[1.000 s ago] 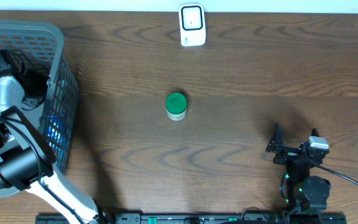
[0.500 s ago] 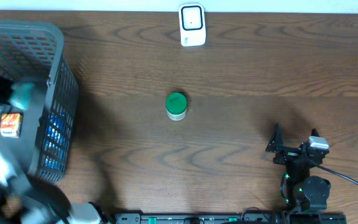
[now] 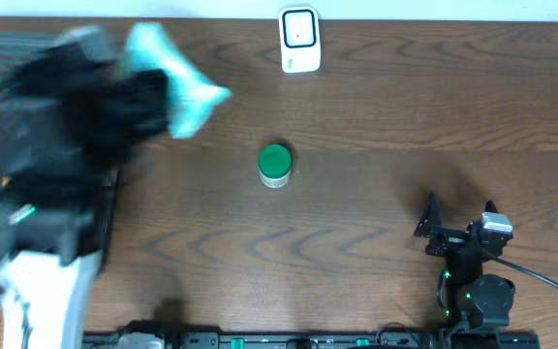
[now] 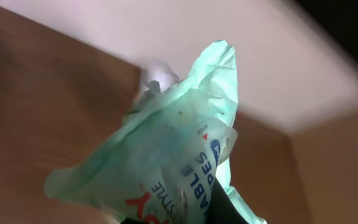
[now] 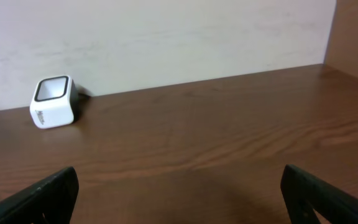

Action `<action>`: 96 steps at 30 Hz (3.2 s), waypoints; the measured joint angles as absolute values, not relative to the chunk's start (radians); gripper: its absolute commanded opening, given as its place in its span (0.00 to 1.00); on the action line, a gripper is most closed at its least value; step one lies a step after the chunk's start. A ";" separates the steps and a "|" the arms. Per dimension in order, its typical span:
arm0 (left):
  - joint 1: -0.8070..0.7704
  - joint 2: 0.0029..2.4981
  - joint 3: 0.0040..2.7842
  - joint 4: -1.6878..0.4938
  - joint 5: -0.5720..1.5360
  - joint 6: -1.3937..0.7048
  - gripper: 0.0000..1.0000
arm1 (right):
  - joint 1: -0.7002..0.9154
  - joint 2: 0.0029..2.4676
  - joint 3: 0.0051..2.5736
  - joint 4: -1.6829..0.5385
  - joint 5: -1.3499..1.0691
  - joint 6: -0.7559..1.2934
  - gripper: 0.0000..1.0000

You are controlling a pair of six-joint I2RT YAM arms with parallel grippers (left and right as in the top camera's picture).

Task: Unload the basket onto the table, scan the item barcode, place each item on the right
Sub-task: 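Carry the wipe pack out and set it right of the jar, then reach the left gripper into the basket and grasp the blue Oreo packet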

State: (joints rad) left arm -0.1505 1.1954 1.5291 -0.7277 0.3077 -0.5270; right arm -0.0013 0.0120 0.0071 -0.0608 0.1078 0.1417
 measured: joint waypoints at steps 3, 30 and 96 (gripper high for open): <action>-0.374 1.336 1.528 -0.690 0.267 -0.515 0.08 | -0.001 0.012 0.007 -0.060 0.110 0.142 0.99; -0.696 2.070 1.521 -0.491 0.009 -0.476 0.98 | -0.001 0.012 0.007 -0.060 0.109 0.142 0.99; 0.413 1.853 1.311 -1.085 -0.182 -0.212 1.00 | -0.001 0.012 0.007 -0.060 0.109 0.142 0.99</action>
State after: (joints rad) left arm 0.4133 1.8530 1.3109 -1.0847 -0.1818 -0.2119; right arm -0.0013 0.0120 0.0071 -0.0605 0.1093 0.1421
